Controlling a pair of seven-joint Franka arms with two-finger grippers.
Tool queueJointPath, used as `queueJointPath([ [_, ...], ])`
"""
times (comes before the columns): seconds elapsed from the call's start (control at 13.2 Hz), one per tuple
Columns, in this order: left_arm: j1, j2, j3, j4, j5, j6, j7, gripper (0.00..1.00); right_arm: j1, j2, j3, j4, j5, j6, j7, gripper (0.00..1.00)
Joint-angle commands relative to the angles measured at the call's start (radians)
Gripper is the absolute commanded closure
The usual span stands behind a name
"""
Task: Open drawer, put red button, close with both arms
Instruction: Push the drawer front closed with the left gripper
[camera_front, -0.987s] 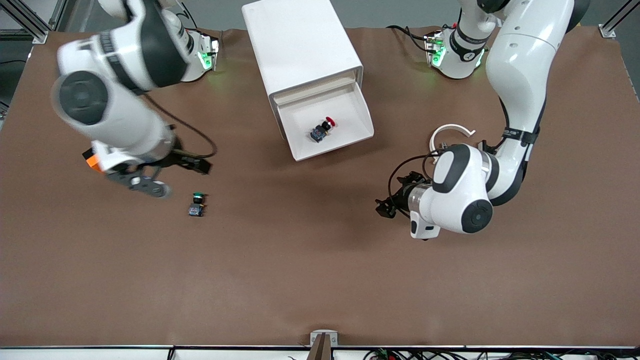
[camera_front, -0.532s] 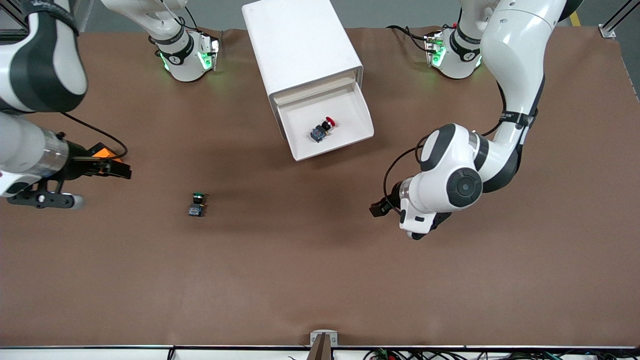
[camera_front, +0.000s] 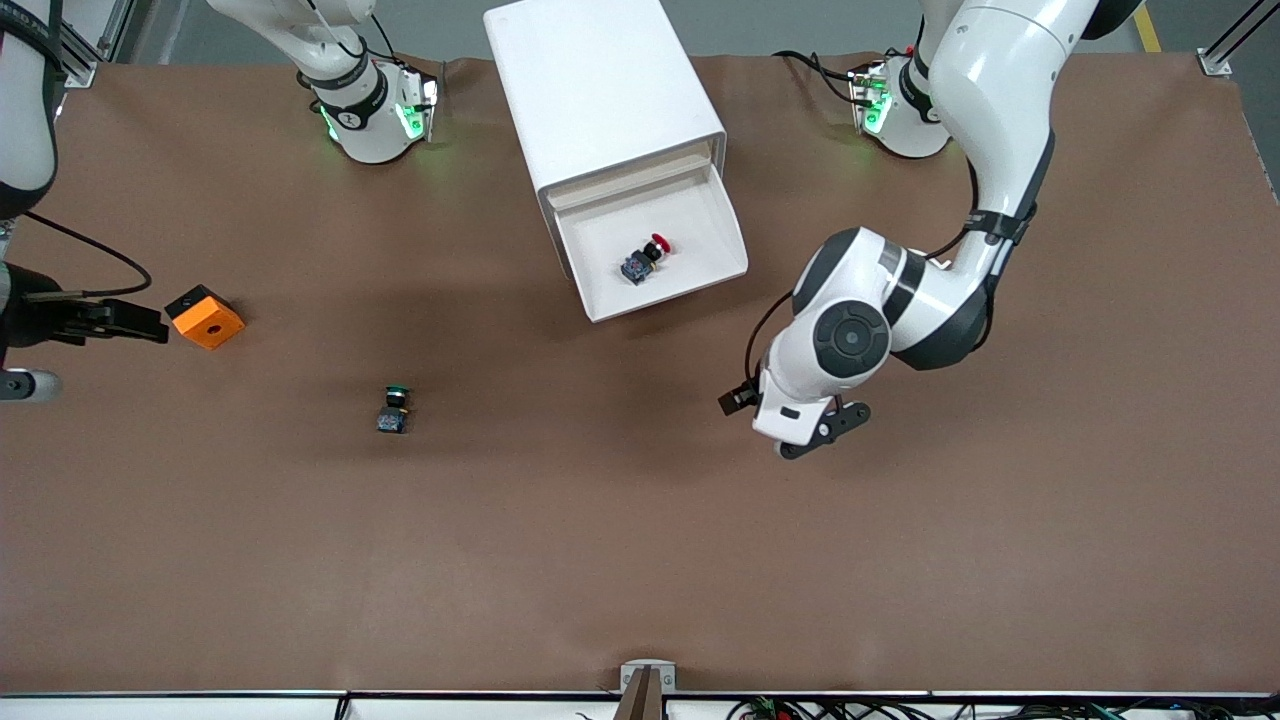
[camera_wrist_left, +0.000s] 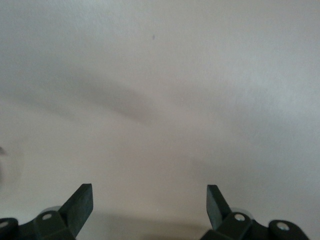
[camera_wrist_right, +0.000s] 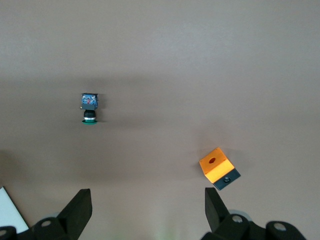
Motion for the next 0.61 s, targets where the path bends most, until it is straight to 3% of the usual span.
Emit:
queueJointPath([
  [0.0,-0.03,-0.096,-0.016,-0.153,0.02,0.069,-0.025,0.0,-0.022,-0.006,0.021,0.021,-0.025,-0.022,0.002,0.0],
  [0.53,-0.159,-0.107,-0.024,-0.21,0.02,0.083,-0.148,0.0,-0.022,-0.006,0.021,0.087,-0.026,-0.022,0.003,0.0],
])
